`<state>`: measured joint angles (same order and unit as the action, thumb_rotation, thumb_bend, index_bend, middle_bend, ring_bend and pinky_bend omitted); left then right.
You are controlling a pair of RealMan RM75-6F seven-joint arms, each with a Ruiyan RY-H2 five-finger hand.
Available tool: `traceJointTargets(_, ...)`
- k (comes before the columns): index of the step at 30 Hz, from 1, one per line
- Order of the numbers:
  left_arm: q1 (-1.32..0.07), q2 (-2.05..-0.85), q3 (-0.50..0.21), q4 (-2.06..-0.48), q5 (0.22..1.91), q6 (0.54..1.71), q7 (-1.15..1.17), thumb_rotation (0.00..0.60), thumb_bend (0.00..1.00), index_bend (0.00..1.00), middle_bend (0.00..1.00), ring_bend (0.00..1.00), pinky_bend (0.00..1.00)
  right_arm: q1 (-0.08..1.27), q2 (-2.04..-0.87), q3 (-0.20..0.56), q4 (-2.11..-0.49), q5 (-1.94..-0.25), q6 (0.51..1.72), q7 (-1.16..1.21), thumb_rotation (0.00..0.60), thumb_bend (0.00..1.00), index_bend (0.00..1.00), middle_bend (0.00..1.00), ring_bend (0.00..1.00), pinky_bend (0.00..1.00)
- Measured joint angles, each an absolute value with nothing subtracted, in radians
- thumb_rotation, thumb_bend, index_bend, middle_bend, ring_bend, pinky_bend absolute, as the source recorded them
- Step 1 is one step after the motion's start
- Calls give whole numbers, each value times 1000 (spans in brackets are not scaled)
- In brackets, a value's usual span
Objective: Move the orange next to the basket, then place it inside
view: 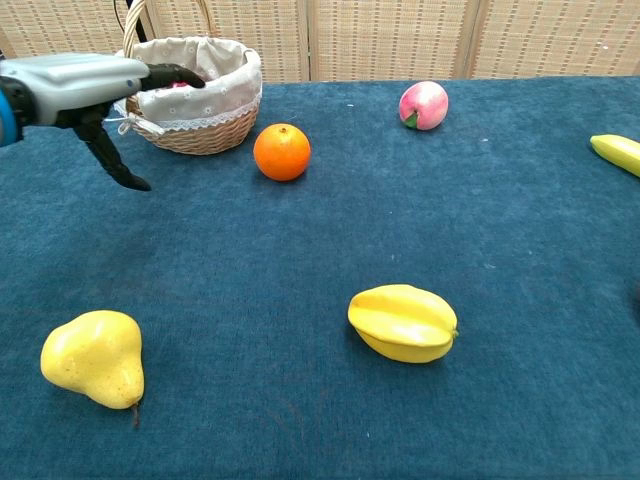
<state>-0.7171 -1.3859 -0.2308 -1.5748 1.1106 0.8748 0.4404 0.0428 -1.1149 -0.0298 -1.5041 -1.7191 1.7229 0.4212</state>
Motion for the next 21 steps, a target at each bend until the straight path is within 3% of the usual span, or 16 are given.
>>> traceJointTargets(21, -953, -1629, -256, -1240, 901, 730, 504, 600, 0, 0, 0, 0, 0, 15, -1092, -15, -1485, -1695, 1743, 493, 600, 0, 188, 71, 50, 34)
